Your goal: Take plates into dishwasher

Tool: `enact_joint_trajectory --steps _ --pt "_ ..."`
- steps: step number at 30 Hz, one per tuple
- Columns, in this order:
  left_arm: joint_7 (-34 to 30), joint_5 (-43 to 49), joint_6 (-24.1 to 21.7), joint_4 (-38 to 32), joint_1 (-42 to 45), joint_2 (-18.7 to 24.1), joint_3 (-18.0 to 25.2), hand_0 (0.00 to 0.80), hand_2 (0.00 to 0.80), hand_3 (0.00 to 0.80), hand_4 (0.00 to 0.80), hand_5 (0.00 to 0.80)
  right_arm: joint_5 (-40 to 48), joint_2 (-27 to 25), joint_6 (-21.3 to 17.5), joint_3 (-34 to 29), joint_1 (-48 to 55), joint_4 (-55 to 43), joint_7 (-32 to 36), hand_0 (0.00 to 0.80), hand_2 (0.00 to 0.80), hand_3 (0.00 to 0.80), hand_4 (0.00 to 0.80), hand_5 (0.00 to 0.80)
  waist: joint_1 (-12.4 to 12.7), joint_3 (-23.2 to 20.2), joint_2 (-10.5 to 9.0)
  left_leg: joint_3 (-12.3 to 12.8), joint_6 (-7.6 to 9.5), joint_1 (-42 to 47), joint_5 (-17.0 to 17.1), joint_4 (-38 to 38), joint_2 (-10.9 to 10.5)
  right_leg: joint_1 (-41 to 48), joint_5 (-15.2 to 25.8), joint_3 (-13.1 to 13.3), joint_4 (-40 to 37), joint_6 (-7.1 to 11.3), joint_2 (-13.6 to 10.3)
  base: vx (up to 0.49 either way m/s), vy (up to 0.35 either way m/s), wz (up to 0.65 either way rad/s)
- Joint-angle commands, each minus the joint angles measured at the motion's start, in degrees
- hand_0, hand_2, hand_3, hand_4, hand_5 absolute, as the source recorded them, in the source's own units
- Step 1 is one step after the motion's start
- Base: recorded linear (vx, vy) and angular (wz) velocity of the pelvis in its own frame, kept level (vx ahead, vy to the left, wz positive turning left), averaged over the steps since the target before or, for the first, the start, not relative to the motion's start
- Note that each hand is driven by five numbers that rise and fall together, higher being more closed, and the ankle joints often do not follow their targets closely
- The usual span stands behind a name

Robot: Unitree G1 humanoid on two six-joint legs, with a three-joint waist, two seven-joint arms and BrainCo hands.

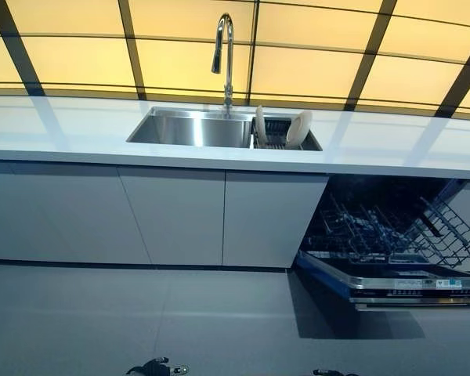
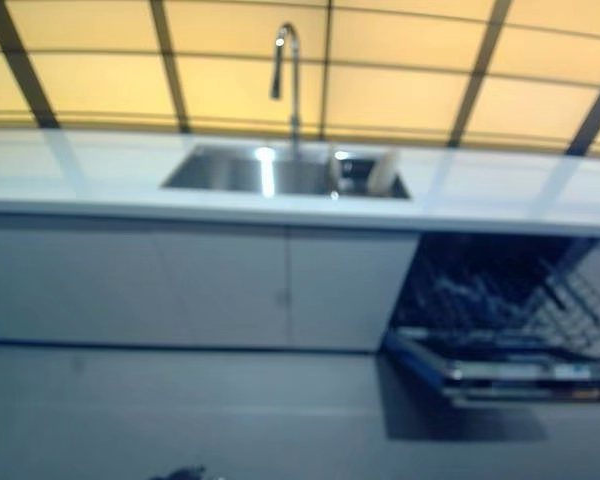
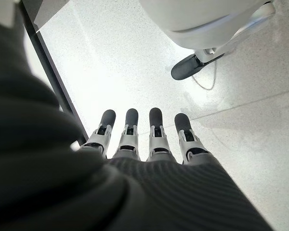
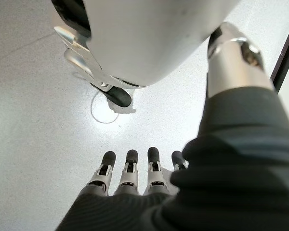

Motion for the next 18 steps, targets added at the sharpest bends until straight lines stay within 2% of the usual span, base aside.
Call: enact_joint_trajectory --steps 1,5,7,11,12,14,16,17,18 --pt "-0.07 2.74 -0.5 2.97 -4.49 -1.92 -1.48 0.0 0.0 0.0 0.0 0.0 -1.58 0.55 -0.3 -0.16 -3.25 2.56 -0.23 0.0 0.0 0.0 0.0 0.0 -0.79 2.47 0.29 1.04 3.33 3.43 -6.81 0.27 -4.88 -1.57 -0.11 0.18 2.02 2.54 0.74 0.0 0.0 0.0" --pt "0.36 2.46 -0.49 2.95 -4.36 -1.87 -1.34 0.0 0.0 0.0 0.0 0.0 -1.69 0.6 -0.87 0.13 -3.25 2.6 0.01 0.0 0.0 0.0 0.0 0.0 -0.7 2.52 0.12 1.06 3.44 3.49 -6.84 0.27 -4.93 -1.53 -0.15 0.19 2.07 2.46 0.84 0.0 0.0 0.0" --pt "0.69 2.73 -0.34 2.89 -4.33 -2.02 -1.35 0.0 0.0 0.0 0.0 0.0 -1.13 0.58 -2.72 0.24 -3.37 2.41 1.2 0.0 0.0 0.0 0.0 0.0 -0.47 2.55 0.02 0.84 3.48 3.5 -6.84 0.27 -4.96 -1.47 -0.07 0.12 2.02 2.46 0.85 0.0 0.0 0.0" --pt "0.28 4.2 0.6 1.94 -4.17 -1.5 -1.33 0.0 0.0 0.0 0.0 0.0 8.96 -0.07 -9.78 1.63 -4.0 -4.68 13.21 0.0 0.0 0.0 0.0 0.0 0.2 2.87 -0.59 0.1 3.53 3.51 -6.59 0.27 -5.05 -1.44 0.15 -0.08 2.21 2.54 0.76 0.0 0.0 0.0" --pt "0.32 4.35 0.67 1.4 -3.8 -1.17 -1.35 0.0 0.0 0.0 0.0 0.0 12.94 -0.48 -9.11 1.98 -4.04 -9.86 16.56 0.0 0.0 0.0 0.0 0.0 0.31 2.99 -0.85 0.02 3.53 3.42 -6.49 0.27 -5.02 -1.54 0.17 -0.11 2.31 2.56 0.72 -0.032 -0.031 0.0" --pt "0.41 4.44 0.76 -0.36 -2.48 -0.13 -1.4 0.0 0.0 0.0 0.0 0.0 24.98 -1.8 -2.6 1.79 -3.82 -27.32 22.81 0.0 0.0 0.0 0.0 0.0 0.31 3.15 -1.45 0.13 3.54 3.11 -6.26 0.27 -4.91 -1.93 0.18 -0.09 2.58 2.48 0.69 -0.04 -0.021 -0.02" --pt "0.88 3.96 0.26 -1.5 -1.17 0.5 -1.64 0.0 0.0 0.0 0.0 0.0 36.64 -2.68 -0.99 1.17 -3.24 -42.67 26.0 0.0 0.0 0.0 0.0 0.0 -0.18 3.28 -1.66 0.43 3.68 2.81 -6.24 0.27 -4.95 -2.51 0.14 0.1 2.88 2.45 0.64 -0.041 0.031 0.0" --pt "1.03 3.49 0.05 -1.67 -0.93 0.63 -1.82 0.0 0.0 0.0 0.0 0.0 41.15 -3.11 -1.21 1.09 -3.19 -47.53 26.49 0.0 0.0 0.0 0.0 0.0 -0.4 3.33 -1.64 0.54 3.76 2.73 -6.31 0.27 -5.01 -2.71 0.11 0.24 2.96 2.51 0.61 -0.039 0.083 0.0" --pt "1.17 2.94 -0.29 -1.57 -0.88 0.68 -2.02 0.0 0.0 0.0 0.0 0.0 46.71 -3.1 -3.49 0.68 -3.44 -53.67 26.29 0.0 0.0 0.0 0.0 0.0 -0.61 3.38 -1.54 0.66 3.9 2.63 -6.4 0.27 -5.12 -3.01 0.05 0.39 3.12 2.67 0.48 -0.03 0.099 0.02"
